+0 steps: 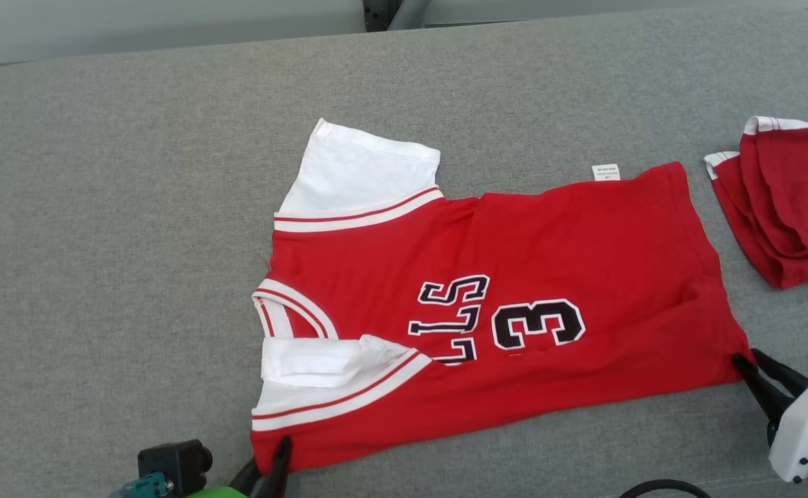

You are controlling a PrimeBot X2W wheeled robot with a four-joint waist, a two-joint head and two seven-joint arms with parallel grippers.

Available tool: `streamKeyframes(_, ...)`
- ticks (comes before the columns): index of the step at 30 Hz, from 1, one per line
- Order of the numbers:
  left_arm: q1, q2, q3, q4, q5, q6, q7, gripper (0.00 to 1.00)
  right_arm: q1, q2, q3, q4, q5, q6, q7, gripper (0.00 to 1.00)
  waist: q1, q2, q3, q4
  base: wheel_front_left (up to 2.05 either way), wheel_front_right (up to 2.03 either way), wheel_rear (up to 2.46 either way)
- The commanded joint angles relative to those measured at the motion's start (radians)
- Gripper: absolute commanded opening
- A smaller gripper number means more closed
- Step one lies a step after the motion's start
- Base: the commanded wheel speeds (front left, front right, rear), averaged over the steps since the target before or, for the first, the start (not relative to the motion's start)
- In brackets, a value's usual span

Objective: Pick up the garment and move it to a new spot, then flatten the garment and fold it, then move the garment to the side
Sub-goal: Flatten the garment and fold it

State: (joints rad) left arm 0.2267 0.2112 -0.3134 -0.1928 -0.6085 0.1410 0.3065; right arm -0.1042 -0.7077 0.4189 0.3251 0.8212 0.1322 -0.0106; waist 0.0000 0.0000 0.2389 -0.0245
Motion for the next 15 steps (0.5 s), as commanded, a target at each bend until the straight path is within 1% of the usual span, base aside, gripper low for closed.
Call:
streamKeyframes(1,-0.017,0.012,0.007,0.005,0.014,0.007,-0.002,1.0,-0.009,0.003,-0.015,0.012,-0.022,-0.003,0.003,1.0,0.0,0.0,0.004,-0.008,0.0,0.0,0.0)
streamKeyframes(3,-0.023,0.017,0.004,0.0,0.018,0.006,0.008,1.0,-0.018,0.018,-0.024,0.004,-0.039,-0.002,0.02,1.0,0.0,0.0,0.009,-0.016,0.0,0.0,0.0)
streamKeyframes(5,-0.025,0.03,0.003,-0.019,0.025,0.01,0.019,1.0,-0.015,0.013,-0.046,-0.016,-0.045,-0.003,0.038,1.0,0.0,0.0,0.016,-0.02,0.0,0.0,0.0)
streamKeyframes(8,-0.032,0.062,0.03,-0.11,0.035,0.03,0.039,1.0,-0.02,0.003,-0.13,-0.118,-0.036,-0.002,0.064,1.0,0.0,0.0,0.047,-0.037,0.0,0.0,0.0)
streamKeyframes(10,-0.071,0.093,0.052,-0.162,0.051,0.033,0.055,1.0,-0.054,-0.009,-0.175,-0.183,-0.069,-0.002,0.077,1.0,0.0,0.0,0.077,-0.046,0.0,0.0,0.0)
streamKeyframes(13,-0.189,0.145,0.065,-0.198,0.079,0.008,0.107,1.0,-0.12,0.004,-0.205,-0.238,-0.11,-0.002,0.141,1.0,0.0,0.0,0.124,-0.049,0.0,0.0,0.0)
streamKeyframes(15,-0.307,0.152,0.063,-0.188,0.055,-0.018,0.158,1.0,-0.188,0.016,-0.209,-0.246,-0.138,-0.002,0.195,1.0,0.0,0.0,0.156,-0.048,0.0,0.0,0.0)
